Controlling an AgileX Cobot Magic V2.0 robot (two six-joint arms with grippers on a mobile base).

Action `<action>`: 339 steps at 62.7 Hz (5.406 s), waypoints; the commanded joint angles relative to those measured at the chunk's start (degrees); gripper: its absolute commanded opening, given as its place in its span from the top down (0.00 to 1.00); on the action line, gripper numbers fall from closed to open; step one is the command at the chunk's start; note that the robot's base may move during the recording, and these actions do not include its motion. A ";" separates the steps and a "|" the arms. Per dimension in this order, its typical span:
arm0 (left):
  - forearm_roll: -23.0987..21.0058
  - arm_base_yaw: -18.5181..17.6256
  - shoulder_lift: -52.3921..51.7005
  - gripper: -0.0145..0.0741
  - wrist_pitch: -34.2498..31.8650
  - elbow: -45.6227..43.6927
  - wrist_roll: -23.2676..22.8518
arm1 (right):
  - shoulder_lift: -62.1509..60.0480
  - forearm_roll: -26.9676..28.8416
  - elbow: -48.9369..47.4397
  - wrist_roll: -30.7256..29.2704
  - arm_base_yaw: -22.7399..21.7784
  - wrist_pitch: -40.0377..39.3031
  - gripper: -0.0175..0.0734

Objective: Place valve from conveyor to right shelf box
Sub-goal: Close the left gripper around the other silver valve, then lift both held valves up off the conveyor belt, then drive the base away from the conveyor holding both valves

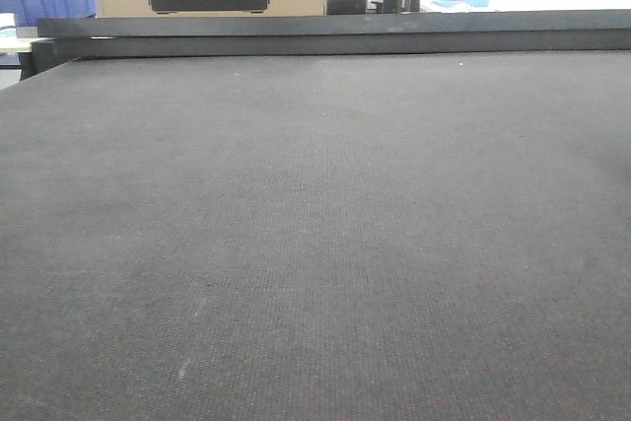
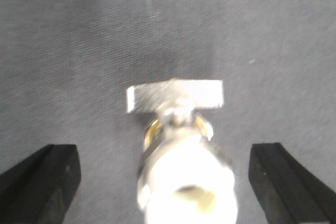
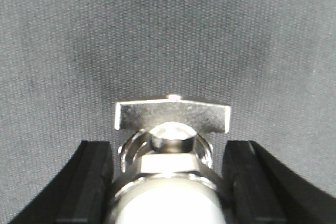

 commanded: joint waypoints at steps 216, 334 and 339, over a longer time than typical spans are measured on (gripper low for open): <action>-2.14 -0.60 -43.71 0.96 -0.32 -2.72 0.03 | -40.98 5.75 0.15 -0.46 -0.15 -11.47 0.99; -1.90 -0.60 -43.71 0.96 -0.32 -2.72 0.03 | -41.11 5.75 0.15 -0.46 -0.15 -12.33 0.99; -1.90 -0.60 -43.71 0.96 -0.32 -2.72 0.03 | -41.11 5.75 0.15 -0.46 -0.15 -12.33 0.99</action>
